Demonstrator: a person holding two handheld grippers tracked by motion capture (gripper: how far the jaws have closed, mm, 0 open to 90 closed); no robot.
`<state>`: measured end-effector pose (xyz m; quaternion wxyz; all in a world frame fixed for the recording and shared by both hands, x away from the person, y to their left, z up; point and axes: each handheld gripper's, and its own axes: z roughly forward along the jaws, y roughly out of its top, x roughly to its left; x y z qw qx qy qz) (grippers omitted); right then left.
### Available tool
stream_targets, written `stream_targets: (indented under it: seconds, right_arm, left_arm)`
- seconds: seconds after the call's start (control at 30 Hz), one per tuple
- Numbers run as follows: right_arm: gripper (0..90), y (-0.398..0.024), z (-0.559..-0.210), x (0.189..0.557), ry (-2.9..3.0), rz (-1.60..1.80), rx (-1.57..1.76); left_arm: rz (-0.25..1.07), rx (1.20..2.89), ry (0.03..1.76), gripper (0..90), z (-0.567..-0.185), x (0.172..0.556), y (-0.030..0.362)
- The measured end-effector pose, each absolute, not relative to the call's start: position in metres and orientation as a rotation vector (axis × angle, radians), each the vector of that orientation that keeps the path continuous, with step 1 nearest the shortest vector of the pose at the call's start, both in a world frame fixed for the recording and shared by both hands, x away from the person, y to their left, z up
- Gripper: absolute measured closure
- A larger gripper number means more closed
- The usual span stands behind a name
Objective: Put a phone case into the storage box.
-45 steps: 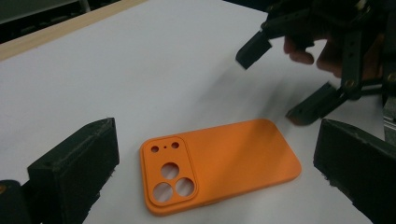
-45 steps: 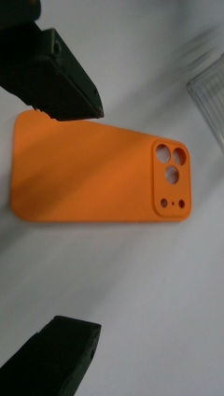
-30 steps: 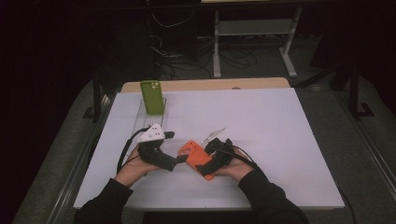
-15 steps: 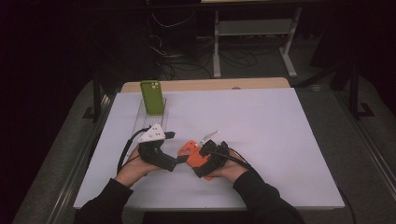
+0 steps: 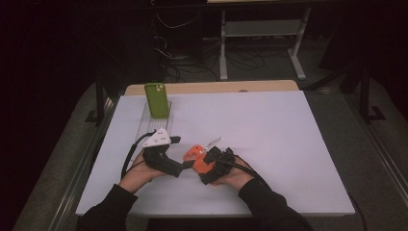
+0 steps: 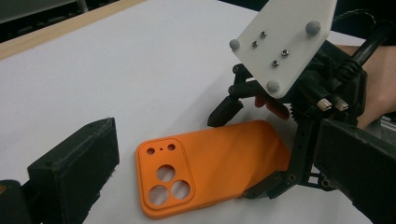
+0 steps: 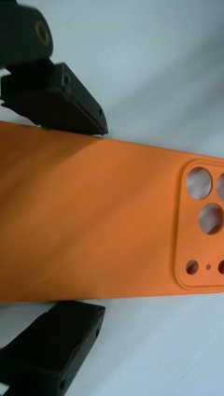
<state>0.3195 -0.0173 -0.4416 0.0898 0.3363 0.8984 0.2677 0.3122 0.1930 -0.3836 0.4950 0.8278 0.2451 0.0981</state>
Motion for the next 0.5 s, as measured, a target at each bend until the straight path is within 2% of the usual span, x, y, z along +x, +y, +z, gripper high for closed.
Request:
stream_targets:
  seconds: [0.5]
  right_arm:
    - [14.8, -0.0198, -0.4422, 0.3157, 2.663, 0.835, 1.000]
  left_arm:
    - [0.244, 2.011, 0.595, 0.0, -0.3842, 0.3136, 0.1949]
